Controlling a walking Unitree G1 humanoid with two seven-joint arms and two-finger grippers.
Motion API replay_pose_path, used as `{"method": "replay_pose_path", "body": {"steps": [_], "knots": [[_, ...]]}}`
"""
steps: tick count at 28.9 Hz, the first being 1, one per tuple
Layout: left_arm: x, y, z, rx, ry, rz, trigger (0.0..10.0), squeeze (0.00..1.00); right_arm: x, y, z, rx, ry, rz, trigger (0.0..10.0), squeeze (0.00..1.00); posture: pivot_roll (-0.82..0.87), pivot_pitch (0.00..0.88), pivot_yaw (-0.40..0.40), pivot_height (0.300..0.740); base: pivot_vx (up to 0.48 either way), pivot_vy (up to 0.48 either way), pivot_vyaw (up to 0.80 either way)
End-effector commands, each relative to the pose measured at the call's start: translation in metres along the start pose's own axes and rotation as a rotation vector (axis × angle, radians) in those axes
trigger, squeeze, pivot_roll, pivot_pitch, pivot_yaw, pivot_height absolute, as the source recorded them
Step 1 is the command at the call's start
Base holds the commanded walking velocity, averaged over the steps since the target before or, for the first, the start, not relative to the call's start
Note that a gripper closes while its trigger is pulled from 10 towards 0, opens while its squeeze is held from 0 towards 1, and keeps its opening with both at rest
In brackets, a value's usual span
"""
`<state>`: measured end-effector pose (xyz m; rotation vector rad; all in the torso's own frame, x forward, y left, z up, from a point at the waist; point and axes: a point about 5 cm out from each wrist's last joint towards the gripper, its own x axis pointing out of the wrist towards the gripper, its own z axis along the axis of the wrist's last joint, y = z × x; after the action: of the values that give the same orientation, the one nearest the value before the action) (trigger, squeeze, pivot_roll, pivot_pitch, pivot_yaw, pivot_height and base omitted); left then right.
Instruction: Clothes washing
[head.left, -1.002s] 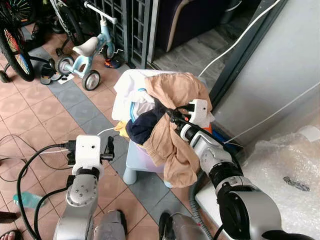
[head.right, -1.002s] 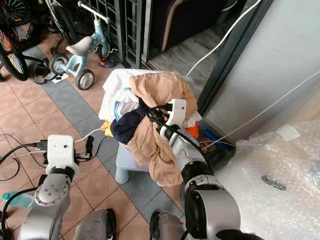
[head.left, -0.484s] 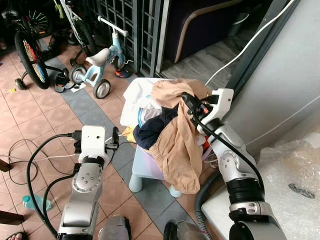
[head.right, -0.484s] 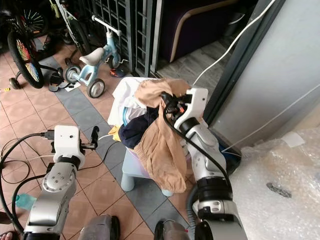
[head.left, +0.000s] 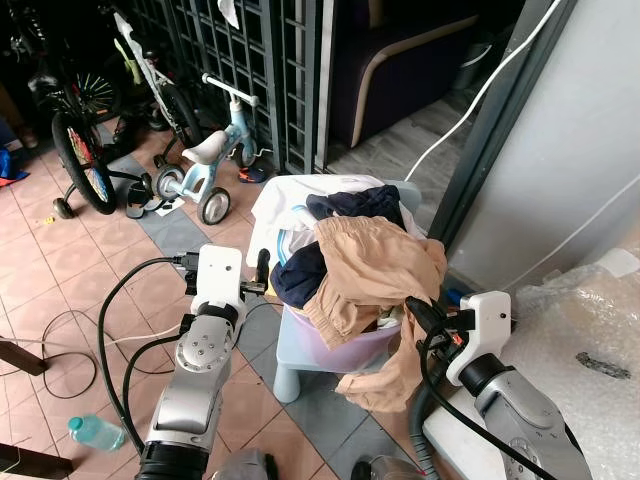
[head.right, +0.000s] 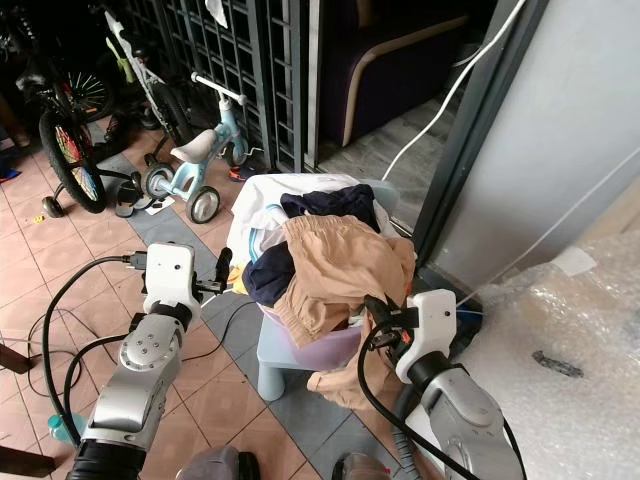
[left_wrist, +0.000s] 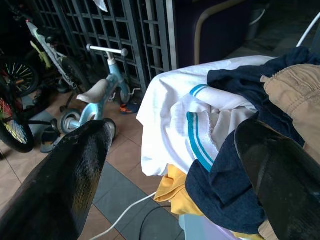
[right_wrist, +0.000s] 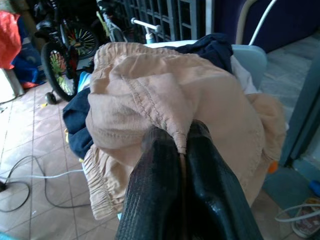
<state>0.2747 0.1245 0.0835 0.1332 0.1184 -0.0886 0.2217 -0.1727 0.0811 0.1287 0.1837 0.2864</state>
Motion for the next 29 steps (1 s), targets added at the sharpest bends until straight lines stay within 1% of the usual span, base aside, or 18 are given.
{"method": "replay_pose_path", "body": {"steps": [1, 2, 3, 6, 8, 11, 17, 26, 29], "knots": [[0.001, 0.001, -0.003, 0.012, 0.005, -0.008, 10.0, 0.00, 0.008, -0.002, 0.008, -0.011, -0.028, -0.048, 5.9, 0.00, -0.09, 0.000, 0.047, 0.740, 0.000, 0.000, 0.00], [0.001, 0.001, -0.003, 0.012, 0.005, -0.008, 10.0, 0.00, 0.008, -0.002, 0.008, -0.011, -0.028, -0.048, 5.9, 0.00, -0.09, 0.000, 0.047, 0.740, 0.000, 0.000, 0.00], [-0.001, 0.003, -0.006, 0.025, 0.012, -0.007, 10.0, 0.00, 0.016, 0.000, 0.011, -0.011, -0.044, -0.071, 10.0, 0.00, -0.09, 0.000, 0.055, 0.740, 0.000, 0.000, -0.75], [-0.002, 0.003, -0.007, 0.027, 0.015, -0.015, 10.0, 0.00, 0.022, 0.004, 0.014, -0.008, -0.063, -0.083, 10.0, 0.00, -0.09, 0.000, 0.056, 0.740, 0.000, 0.000, -0.75], [-0.001, 0.002, -0.006, 0.023, 0.011, -0.019, 10.0, 0.00, 0.025, 0.006, 0.013, -0.013, -0.066, -0.086, 10.0, 0.00, -0.08, 0.000, 0.056, 0.740, 0.000, -0.298, -0.76], [0.000, 0.002, -0.005, 0.014, 0.007, -0.014, 10.0, 0.00, 0.025, 0.007, 0.012, -0.016, -0.066, -0.091, 10.0, 0.00, -0.08, 0.000, 0.055, 0.740, 0.000, 0.000, -0.76], [-0.001, 0.000, -0.007, 0.002, 0.002, -0.006, 10.0, 0.00, 0.025, 0.002, 0.011, -0.022, -0.069, -0.112, 10.0, 0.00, -0.09, 0.000, 0.059, 0.740, 0.000, 0.000, -0.74], [-0.001, -0.001, -0.006, -0.010, -0.001, -0.012, 10.0, 0.00, 0.026, 0.003, 0.011, -0.025, -0.073, -0.108, 10.0, 0.00, -0.09, 0.000, 0.056, 0.740, 0.000, 0.000, -0.48], [-0.001, -0.001, -0.006, -0.011, -0.001, -0.011, 10.0, 0.00, 0.026, 0.003, 0.011, -0.025, -0.073, -0.106, 10.0, 0.00, -0.09, 0.000, 0.055, 0.740, 0.000, 0.000, -0.76]]}}
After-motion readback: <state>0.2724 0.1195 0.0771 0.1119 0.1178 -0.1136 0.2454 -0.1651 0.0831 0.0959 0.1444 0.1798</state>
